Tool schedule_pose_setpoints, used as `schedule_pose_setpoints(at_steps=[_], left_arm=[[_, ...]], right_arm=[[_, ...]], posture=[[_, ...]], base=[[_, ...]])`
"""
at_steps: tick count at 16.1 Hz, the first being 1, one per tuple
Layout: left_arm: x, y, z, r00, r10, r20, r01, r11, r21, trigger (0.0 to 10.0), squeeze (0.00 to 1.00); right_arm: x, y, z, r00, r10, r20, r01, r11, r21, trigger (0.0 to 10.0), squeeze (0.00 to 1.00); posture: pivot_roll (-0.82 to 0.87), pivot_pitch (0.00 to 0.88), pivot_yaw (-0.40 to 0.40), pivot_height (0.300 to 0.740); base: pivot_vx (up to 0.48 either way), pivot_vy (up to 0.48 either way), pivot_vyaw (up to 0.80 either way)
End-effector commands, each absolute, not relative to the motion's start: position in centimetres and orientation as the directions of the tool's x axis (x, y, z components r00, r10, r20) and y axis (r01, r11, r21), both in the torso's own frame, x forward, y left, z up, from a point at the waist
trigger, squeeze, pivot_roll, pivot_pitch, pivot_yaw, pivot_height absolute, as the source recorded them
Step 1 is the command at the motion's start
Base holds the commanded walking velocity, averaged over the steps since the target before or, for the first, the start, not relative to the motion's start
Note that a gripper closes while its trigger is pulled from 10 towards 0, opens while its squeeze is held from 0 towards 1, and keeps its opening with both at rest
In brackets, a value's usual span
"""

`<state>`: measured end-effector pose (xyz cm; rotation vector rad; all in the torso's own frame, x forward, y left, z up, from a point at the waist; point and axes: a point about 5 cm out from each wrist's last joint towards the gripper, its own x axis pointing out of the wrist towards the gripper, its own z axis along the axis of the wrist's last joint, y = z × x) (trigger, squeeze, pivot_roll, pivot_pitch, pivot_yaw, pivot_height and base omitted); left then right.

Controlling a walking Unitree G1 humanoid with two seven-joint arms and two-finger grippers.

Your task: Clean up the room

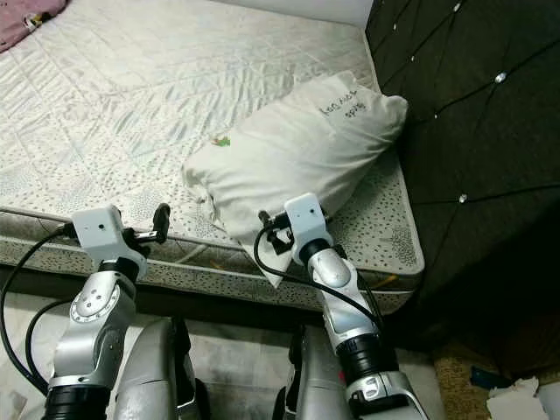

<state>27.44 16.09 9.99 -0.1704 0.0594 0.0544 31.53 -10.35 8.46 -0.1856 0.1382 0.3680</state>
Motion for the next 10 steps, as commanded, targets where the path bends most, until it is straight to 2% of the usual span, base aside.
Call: schedule_pose_setpoints(at_steps=[1,6,8,10], left_arm=[[27.3,15.9,9.8,0.996,0.041,-0.078,-0.053,0.986,-0.16,10.0,0.0],[26.5,16.4,10.1,0.993,0.077,-0.086,-0.09,0.982,-0.167,10.0,0.0],[26.3,16.7,10.7,0.993,0.09,-0.077,-0.101,0.981,-0.166,10.0,0.0],[26.1,16.9,11.0,0.993,0.098,-0.072,-0.109,0.981,-0.162,10.0,0.0]], right_arm=[[31.8,-10.7,8.0,0.924,0.31,-0.224,-0.347,0.925,-0.154,10.0,0.0],[32.3,-10.7,7.6,0.922,0.231,-0.311,-0.242,0.97,0.003,10.0,0.0],[32.9,-10.8,7.6,0.921,0.176,-0.348,-0.156,0.984,0.083,10.0,0.0],[33.4,-10.8,8.0,0.924,0.146,-0.353,-0.12,0.988,0.093,10.0,0.0]], posture=[[0.07,0.051,-0.091,0.568],[0.1,0.094,-0.085,0.568],[0.11,0.125,-0.076,0.568],[0.12,0.151,-0.07,0.568]], base=[[0.0,0.0,0.0],[0.0,0.0,0.0],[0.0,0.0,0.0],[0.0,0.0,0.0]])
